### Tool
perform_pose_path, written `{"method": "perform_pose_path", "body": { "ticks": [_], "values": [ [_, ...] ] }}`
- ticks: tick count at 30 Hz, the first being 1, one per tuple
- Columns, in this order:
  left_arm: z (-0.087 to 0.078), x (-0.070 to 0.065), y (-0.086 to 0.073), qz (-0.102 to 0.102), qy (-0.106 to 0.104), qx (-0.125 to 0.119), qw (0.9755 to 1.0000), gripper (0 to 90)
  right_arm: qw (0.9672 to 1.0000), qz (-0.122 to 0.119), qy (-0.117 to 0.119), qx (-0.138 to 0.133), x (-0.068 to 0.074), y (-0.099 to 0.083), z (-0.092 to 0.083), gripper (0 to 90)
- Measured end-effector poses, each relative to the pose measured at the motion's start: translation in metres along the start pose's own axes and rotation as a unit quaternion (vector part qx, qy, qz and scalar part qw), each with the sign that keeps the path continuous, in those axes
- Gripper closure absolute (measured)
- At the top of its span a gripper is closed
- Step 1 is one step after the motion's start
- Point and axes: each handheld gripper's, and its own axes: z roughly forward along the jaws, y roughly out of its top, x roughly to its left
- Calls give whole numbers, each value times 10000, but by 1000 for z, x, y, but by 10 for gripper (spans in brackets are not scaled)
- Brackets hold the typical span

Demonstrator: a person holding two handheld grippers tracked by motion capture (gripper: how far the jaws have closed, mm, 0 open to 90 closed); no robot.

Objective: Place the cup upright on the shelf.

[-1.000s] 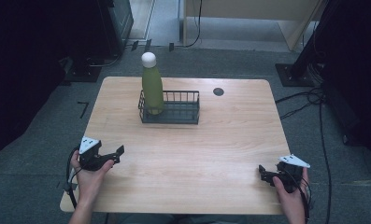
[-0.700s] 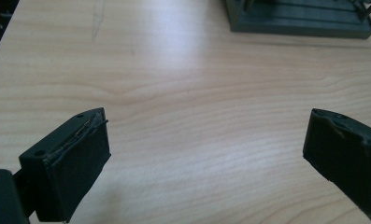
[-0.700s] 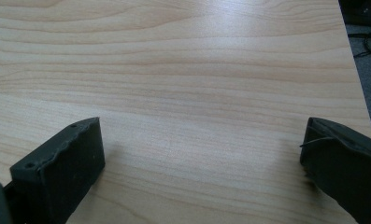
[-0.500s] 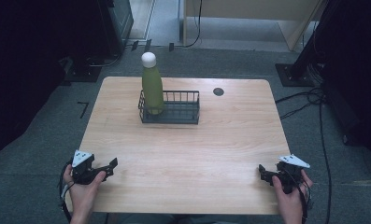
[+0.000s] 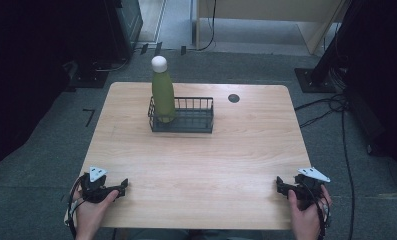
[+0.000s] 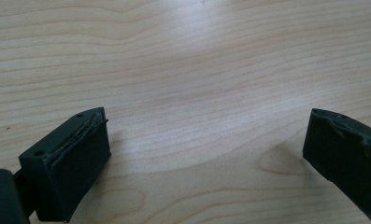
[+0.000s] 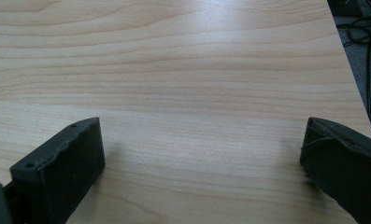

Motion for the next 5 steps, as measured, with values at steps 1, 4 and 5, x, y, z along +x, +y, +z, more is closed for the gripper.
{"method": "perform_pose_path", "body": {
  "ticks": [1,4,5],
  "values": [
    [0,-1,-1,65,19,18,10000,10,10000,3,-1,0,0,0,0,0],
    [0,-1,-1,67,10,20,10000,11,10000,24,-5,7,0,0,0,0],
    [0,-1,-1,68,11,19,10000,11,10000,18,-6,4,0,0,0,0]
  ]
}}
